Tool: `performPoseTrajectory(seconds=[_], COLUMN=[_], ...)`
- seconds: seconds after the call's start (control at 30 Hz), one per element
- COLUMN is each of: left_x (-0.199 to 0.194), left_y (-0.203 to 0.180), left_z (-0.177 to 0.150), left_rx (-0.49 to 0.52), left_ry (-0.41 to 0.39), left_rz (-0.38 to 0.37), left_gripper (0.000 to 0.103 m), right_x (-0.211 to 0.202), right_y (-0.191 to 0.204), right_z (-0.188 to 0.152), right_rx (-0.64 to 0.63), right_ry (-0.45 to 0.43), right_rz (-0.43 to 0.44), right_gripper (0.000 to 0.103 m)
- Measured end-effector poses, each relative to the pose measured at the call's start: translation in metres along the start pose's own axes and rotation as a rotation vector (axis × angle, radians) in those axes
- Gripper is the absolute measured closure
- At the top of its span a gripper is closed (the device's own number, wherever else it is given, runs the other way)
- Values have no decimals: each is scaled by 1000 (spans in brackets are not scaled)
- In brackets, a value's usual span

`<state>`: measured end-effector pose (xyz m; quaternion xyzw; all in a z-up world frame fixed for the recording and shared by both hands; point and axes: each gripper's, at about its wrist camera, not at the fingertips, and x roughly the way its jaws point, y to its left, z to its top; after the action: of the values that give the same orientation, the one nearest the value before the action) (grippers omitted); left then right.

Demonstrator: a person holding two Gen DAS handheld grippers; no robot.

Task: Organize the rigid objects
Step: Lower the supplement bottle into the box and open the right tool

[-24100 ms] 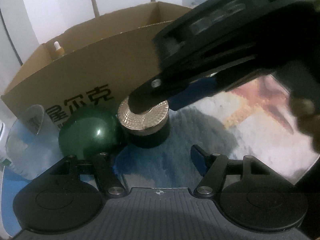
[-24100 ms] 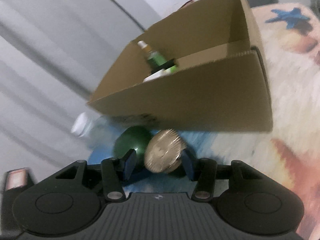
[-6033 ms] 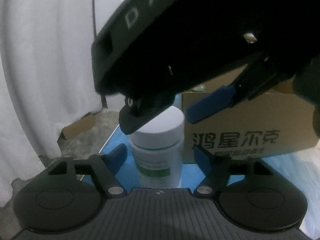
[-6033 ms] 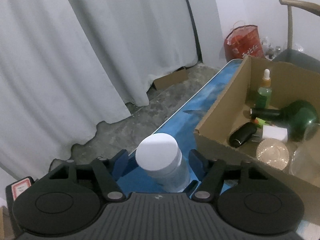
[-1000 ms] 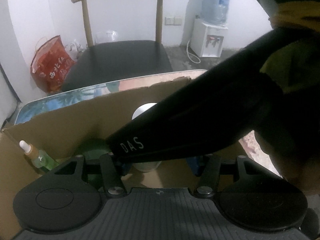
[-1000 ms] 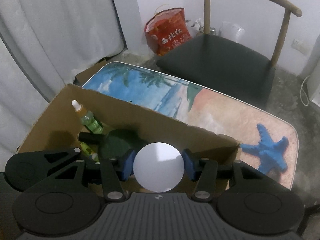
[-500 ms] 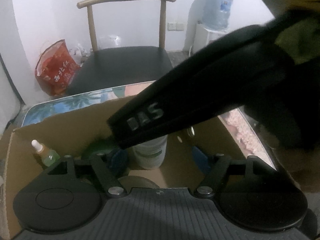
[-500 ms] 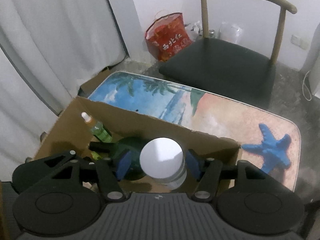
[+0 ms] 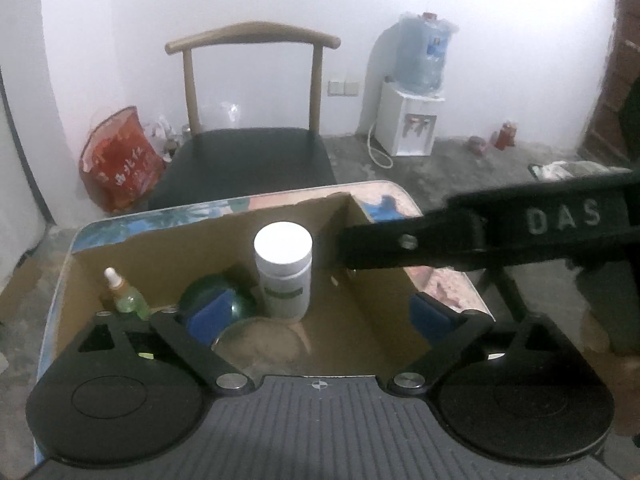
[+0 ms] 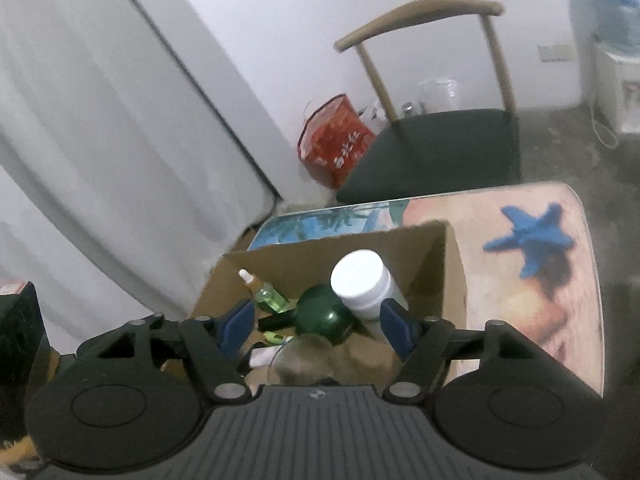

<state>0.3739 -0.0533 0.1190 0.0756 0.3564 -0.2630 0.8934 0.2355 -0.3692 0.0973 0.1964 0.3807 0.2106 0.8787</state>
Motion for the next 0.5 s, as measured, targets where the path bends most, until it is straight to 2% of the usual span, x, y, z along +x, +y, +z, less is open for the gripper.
performPoseTrajectory(seconds=[0.3,0.5], left_x=[-34,-51], left_y=[-13,-17], left_z=[-19,-30], left_rx=[15,19], left_ry=[-43,-56], left_rz=[23,58], left_gripper=[3,2], right_x=[-46,-57], right_y=[2,22], right_z=[-41,-53], right_rx=[52,6], right_ry=[-72,-87], right_rz=[-10,-21], right_gripper=[29,28])
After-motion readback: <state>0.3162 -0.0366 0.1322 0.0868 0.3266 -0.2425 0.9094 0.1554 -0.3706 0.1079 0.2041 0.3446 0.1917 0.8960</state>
